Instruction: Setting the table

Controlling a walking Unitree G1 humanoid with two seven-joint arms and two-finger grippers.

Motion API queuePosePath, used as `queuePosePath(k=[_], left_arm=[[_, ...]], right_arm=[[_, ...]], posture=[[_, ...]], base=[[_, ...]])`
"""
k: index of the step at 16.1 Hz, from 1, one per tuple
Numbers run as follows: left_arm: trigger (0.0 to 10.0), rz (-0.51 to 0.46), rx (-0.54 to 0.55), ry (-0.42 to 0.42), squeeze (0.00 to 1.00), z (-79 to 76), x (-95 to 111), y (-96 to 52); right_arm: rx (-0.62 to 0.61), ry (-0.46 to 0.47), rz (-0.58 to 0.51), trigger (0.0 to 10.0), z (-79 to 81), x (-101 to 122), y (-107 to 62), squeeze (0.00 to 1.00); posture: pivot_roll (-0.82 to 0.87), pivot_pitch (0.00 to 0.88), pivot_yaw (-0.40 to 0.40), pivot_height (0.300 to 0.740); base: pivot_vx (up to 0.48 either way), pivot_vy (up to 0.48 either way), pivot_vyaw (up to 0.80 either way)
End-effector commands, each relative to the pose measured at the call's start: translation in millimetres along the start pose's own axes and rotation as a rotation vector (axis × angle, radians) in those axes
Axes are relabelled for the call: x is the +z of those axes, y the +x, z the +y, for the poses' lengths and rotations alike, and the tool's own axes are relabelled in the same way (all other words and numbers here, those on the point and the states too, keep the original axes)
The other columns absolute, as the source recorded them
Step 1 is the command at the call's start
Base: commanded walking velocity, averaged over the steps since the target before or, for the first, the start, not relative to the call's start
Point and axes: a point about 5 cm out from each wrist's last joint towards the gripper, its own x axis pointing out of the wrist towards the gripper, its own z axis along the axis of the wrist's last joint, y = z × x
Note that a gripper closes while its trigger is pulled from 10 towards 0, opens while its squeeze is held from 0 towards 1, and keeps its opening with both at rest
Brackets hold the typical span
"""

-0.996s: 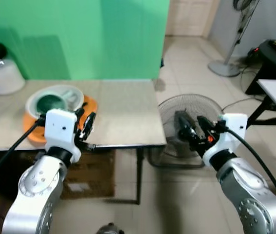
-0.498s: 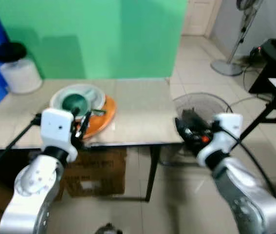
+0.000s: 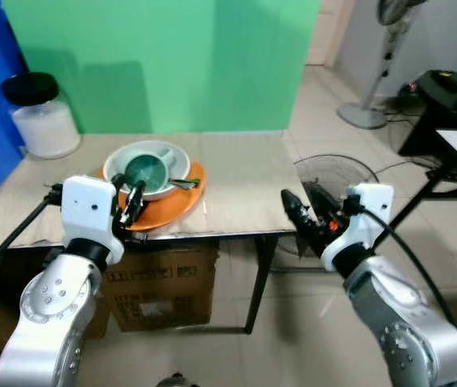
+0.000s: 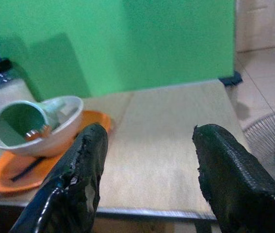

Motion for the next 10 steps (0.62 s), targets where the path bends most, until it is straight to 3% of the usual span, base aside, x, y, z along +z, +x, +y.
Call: queuePosePath(k=[1,5,10], left_arm=[[10.0,-0.025,-0.001,0.004,0.00,-1.6,5.9,1.6],[10.0,-0.020,0.030,0.011,0.00,1.9,6.5,4.1],[10.0,-0.016,0.044,0.003,0.00,4.2,6.0,3.6]], right_arm=[[0.004,0.000,0.003,10.0,-1.3,1.1,1.1,0.00],[0.027,-0.040,-0.006,10.0,2.4,5.1,4.1,0.00],[0.029,-0.069,-0.033,10.0,-1.3,13.8,10.5,0.00]], posture=[[0.20,0.000,-0.014,0.740],[0.20,0.000,-0.014,0.740],[0.21,0.000,-0.015,0.740]], base=[[0.000,0.000,0.00],[0.000,0.000,0.10],[0.223,0.000,0.75]])
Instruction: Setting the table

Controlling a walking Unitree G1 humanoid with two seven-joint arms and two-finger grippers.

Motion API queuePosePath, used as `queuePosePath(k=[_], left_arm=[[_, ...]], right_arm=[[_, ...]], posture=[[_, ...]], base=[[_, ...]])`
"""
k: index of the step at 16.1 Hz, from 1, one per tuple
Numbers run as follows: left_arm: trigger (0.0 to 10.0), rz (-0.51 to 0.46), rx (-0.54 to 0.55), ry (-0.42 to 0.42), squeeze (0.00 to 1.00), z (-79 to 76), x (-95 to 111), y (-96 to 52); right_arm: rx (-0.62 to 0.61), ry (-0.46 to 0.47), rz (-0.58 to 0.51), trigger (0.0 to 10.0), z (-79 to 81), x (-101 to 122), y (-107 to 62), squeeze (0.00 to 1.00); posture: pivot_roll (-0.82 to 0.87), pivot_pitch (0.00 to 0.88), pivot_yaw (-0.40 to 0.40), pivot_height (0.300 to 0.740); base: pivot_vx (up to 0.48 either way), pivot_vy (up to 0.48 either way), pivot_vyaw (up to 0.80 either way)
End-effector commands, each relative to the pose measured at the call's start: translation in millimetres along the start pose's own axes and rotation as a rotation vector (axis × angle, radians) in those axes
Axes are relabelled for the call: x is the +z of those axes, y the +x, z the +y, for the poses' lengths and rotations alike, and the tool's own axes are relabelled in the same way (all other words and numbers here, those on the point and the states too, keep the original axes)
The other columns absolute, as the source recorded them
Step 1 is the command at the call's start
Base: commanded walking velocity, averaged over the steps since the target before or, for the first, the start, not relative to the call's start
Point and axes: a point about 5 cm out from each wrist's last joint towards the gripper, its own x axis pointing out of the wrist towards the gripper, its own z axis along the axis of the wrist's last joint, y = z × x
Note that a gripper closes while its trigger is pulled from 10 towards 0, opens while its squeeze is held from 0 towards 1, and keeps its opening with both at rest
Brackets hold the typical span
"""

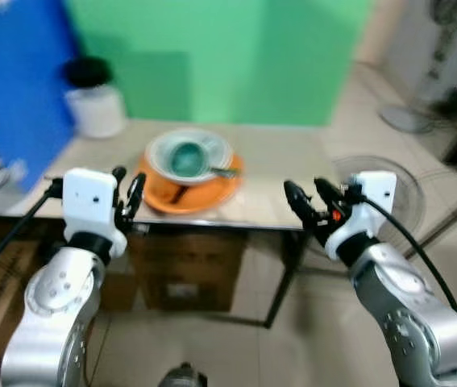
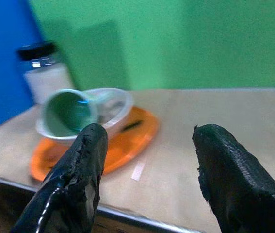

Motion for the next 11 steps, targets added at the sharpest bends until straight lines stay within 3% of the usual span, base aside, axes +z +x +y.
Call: queuePosePath(k=[1,4,11], left_arm=[[10.0,0.007,0.006,-0.009,0.00,0.2,-0.8,-1.4],[10.0,0.016,0.000,-0.004,0.00,0.5,-2.2,-3.6],[10.0,0.026,-0.090,0.003,0.00,-5.2,-4.0,-7.2]], right_arm=[[0.010,-0.016,-0.014,10.0,-0.8,4.4,3.4,0.00],[0.025,-0.021,-0.015,10.0,1.4,5.4,6.8,0.00],[0.004,-0.013,-0.055,10.0,-3.3,15.1,13.1,0.00]], posture=[[0.21,0.000,-0.018,0.740],[0.22,0.000,-0.025,0.740],[0.23,0.000,-0.039,0.740]], base=[[0.300,0.000,0.80],[0.301,0.000,0.80],[0.302,0.000,0.00]])
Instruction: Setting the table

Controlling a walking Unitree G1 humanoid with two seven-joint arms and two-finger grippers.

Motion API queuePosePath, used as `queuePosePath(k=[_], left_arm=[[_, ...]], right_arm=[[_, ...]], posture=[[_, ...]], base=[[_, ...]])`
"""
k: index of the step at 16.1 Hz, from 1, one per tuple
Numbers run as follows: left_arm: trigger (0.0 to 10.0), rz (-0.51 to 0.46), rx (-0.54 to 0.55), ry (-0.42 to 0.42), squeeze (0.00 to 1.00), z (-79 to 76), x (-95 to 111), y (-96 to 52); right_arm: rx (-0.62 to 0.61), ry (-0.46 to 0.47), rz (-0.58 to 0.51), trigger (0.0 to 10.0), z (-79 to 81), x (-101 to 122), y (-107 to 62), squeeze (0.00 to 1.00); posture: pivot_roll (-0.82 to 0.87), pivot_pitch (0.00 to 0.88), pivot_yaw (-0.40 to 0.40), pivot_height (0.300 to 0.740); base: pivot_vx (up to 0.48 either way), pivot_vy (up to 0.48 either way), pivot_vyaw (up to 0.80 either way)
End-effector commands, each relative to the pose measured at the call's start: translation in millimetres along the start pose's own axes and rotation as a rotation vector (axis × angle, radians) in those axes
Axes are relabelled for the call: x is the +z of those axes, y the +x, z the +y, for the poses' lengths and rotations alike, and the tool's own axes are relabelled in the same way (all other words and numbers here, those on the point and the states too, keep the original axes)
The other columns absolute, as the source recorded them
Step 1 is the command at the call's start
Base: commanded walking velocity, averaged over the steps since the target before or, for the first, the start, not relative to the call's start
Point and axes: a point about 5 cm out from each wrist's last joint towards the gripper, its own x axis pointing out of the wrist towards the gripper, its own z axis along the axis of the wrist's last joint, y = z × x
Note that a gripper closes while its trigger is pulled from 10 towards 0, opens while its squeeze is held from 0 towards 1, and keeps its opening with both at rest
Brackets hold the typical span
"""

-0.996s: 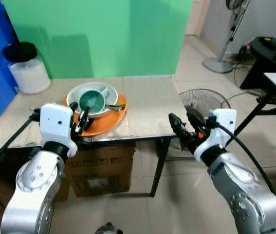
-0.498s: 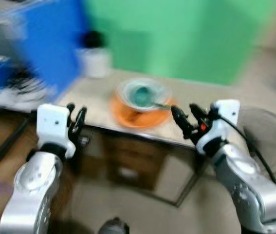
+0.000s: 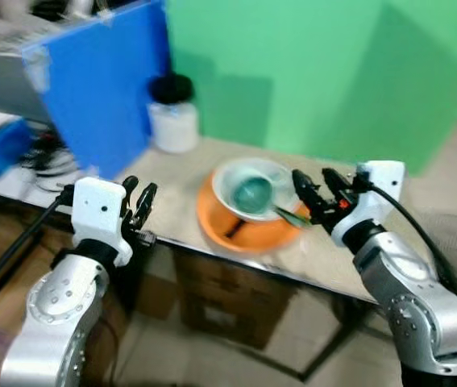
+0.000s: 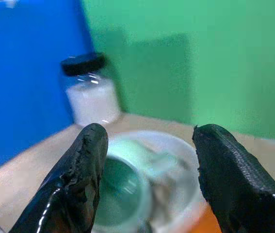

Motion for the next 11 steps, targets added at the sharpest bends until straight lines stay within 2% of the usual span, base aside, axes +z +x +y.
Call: queuePosePath(k=[1,2,3,4,6,7,8,9,11], left_arm=[[10.0,-0.003,-0.018,0.006,0.00,1.3,1.5,-1.5],[10.0,-0.003,-0.024,0.007,0.00,1.1,1.5,-1.7],[10.0,-0.011,-0.033,0.006,0.00,0.8,2.0,-1.9],[10.0,-0.009,-0.056,0.013,0.00,-0.7,2.1,-2.3],[10.0,0.006,-0.133,0.047,0.00,-5.2,1.7,-3.1],[10.0,0.016,-0.205,0.063,0.00,-9.3,1.6,-6.3],[10.0,0.021,-0.235,0.071,0.00,-10.8,1.4,-7.6],[10.0,0.049,-0.310,0.076,0.00,-14.9,-0.8,-9.5],[10.0,0.078,-0.385,0.080,0.00,-20.4,-4.0,-12.2]], right_arm=[[0.018,-0.018,-0.034,10.0,3.9,8.5,3.6,0.00],[0.025,-0.024,-0.043,10.0,3.3,10.5,3.5,0.35],[0.034,-0.048,-0.052,10.0,1.8,13.7,3.5,1.00],[0.063,-0.073,-0.056,10.0,1.9,16.9,3.5,1.00],[0.168,-0.205,-0.012,10.0,5.1,22.7,4.9,1.00],[0.239,-0.332,0.044,10.0,7.8,24.7,5.6,1.00],[0.267,-0.390,0.068,10.0,8.7,25.2,6.0,1.00],[0.325,-0.522,0.114,10.0,11.4,23.6,8.3,1.00],[0.381,-0.631,0.155,10.0,17.3,15.4,14.7,1.00]], posture=[[0.23,0.000,-0.039,0.740],[0.23,0.000,-0.039,0.740],[0.23,0.000,-0.039,0.740],[0.22,0.000,-0.039,0.740],[0.21,0.000,-0.036,0.740],[0.21,0.000,-0.036,0.740],[0.21,0.000,-0.035,0.740],[0.21,0.000,-0.035,0.740],[0.21,0.000,-0.035,0.740]], base=[[0.300,0.000,0.00],[0.281,0.000,0.00],[0.000,0.000,0.00],[0.000,0.000,0.00],[0.000,0.000,0.00],[0.000,0.000,0.00],[0.000,0.000,0.00],[0.000,0.000,0.00],[0.000,0.000,0.00]])
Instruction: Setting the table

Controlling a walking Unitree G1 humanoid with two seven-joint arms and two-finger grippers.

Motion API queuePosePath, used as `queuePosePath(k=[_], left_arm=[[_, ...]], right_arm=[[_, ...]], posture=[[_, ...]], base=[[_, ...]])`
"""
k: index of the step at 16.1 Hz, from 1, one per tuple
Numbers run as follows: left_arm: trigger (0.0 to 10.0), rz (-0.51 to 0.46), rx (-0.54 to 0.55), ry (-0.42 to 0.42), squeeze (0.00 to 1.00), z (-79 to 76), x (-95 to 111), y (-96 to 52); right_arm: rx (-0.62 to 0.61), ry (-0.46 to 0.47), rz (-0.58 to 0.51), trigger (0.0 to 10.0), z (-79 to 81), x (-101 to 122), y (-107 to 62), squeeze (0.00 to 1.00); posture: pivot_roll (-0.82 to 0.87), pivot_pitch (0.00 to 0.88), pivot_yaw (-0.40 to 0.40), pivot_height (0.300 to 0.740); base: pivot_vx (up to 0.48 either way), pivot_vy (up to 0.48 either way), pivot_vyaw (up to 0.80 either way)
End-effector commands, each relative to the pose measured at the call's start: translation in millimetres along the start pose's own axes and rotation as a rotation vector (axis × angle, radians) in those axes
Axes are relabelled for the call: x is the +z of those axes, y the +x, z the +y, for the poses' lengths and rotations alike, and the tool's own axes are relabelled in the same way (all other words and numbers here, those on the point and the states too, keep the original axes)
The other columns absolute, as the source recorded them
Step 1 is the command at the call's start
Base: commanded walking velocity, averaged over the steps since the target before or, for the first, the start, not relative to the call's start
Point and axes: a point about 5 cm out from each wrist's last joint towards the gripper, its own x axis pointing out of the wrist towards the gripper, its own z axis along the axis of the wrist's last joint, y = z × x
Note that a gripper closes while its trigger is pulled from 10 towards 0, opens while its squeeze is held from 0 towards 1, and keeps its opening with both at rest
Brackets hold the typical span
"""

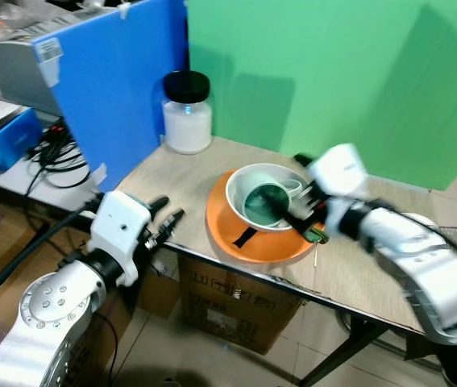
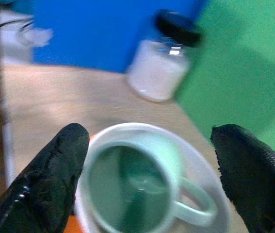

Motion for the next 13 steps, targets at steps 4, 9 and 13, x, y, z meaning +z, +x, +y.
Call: queuePosePath(k=[4,9,13], left_arm=[[10.0,0.002,-0.068,0.013,0.00,-4.9,1.9,1.3],[10.0,-0.024,-0.169,0.014,0.00,-16.1,6.6,5.4],[10.0,-0.024,-0.185,0.015,0.00,-18.4,6.2,6.0]], right_arm=[[-0.034,-0.203,0.119,10.0,-3.6,-9.9,24.0,0.00],[-0.100,-0.283,0.233,0.0,-12.0,-17.2,40.6,0.00],[-0.092,-0.335,0.260,0.0,-12.9,-18.1,42.1,0.00]], posture=[[0.22,0.000,-0.035,0.740],[0.22,0.000,-0.038,0.740],[0.21,0.000,-0.035,0.740]], base=[[0.000,0.000,0.00],[0.000,0.000,0.00],[0.000,0.000,0.00]])
